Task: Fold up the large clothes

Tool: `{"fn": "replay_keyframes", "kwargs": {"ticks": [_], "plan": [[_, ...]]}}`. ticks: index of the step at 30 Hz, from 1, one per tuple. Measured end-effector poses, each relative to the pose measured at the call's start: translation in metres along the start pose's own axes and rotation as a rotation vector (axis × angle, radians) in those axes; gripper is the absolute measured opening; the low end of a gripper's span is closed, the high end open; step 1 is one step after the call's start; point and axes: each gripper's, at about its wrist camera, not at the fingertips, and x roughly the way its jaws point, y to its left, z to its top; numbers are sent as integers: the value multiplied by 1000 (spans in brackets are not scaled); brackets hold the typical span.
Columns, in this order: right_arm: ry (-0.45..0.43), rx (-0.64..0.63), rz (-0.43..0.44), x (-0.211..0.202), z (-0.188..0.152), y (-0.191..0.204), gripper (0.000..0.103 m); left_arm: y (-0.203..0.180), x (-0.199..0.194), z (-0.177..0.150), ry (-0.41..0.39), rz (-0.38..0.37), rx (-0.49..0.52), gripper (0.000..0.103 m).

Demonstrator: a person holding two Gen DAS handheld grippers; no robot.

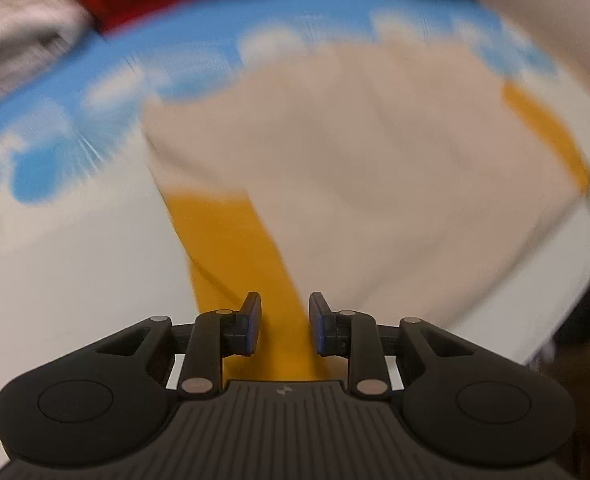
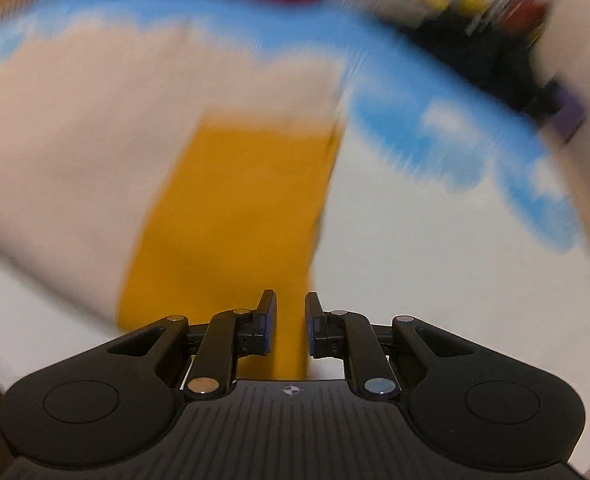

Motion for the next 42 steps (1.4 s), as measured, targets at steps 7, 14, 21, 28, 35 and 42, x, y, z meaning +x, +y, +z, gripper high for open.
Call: {"fn": "replay_keyframes", "kwargs": {"ticks": [7,14,21,28,35,42], "plan": [[-457,195,-39,-131,30,17,15,-40,-87,0,-289,1,-197,30],[-485,268,41,-146,-5,92,17,-92,-56,-51,-229,7,-356,14],[-501,26,9,-127,4,170,17,-76,-44,-54,-211,29,-460,14],[-263,202,155,-76,23,189,17,-22,-24,-77,-96,-25,-725,15],[117,190,106,15,25,224,18,-8,-9,-91,-18,-89,-865,32],[52,325,125,-6,36,208,18,-5,15,-107,36,-98,-988,48]]}}
